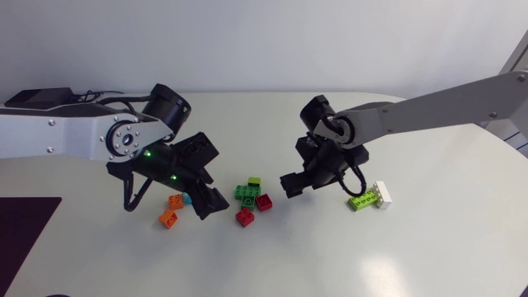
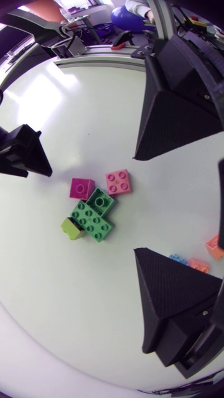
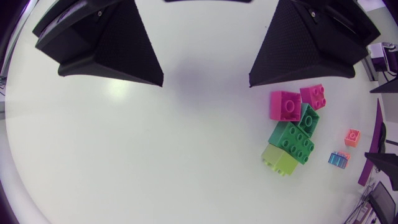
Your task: Sort duplo bricks by size, large to the right and small to the left
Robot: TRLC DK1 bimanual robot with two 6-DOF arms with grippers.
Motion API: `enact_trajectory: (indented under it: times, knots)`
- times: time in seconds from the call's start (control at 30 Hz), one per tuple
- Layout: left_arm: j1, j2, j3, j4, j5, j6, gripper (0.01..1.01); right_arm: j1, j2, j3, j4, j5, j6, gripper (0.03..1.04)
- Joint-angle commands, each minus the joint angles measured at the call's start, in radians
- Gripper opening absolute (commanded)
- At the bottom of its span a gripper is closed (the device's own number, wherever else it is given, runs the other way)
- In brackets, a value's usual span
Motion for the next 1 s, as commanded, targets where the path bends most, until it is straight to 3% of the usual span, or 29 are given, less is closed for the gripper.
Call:
enact_trajectory:
  times: [0.0, 0.13, 0.23, 0.27, 0.37, 0.47, 0.5, 0.67, 0.97]
  knots:
    - [-0.001, 0.023, 0.014, -0.004, 0.008, -0.011, 0.984, 0.027, 0.045, -0.014, 0.017, 0.007, 0.015, 1.0]
    - [0.002, 0.017, 0.005, -0.004, 0.007, -0.011, 0.867, 0.065, 0.077, 0.018, 0.019, 0.02, 0.034, 0.99]
    - [0.006, 0.018, 0.0, -0.006, 0.001, -0.017, 0.908, 0.087, 0.102, 0.032, 0.017, 0.021, 0.044, 0.98]
    - [0.009, 0.018, -0.001, -0.006, 0.001, -0.016, 0.979, 0.094, 0.108, 0.035, 0.019, 0.023, 0.048, 0.91]
    - [0.032, 0.015, -0.015, -0.006, 0.001, -0.014, 0.989, 0.11, 0.113, 0.041, 0.034, 0.023, 0.064, 0.62]
    - [0.057, 0.003, -0.03, -0.004, 0.001, -0.006, 0.989, 0.117, 0.113, 0.052, 0.056, 0.026, 0.074, 0.23]
    - [0.063, -0.001, -0.035, -0.006, 0.001, -0.002, 0.989, 0.12, 0.114, 0.053, 0.059, 0.029, 0.074, 0.18]
    - [0.105, -0.02, -0.058, -0.004, 0.002, 0.017, 0.989, 0.165, 0.139, 0.076, 0.06, 0.049, 0.077, 0.1]
    - [0.149, -0.051, -0.093, 0.001, 0.005, 0.04, 0.989, 0.199, 0.194, 0.165, 0.028, 0.062, 0.078, 0.1]
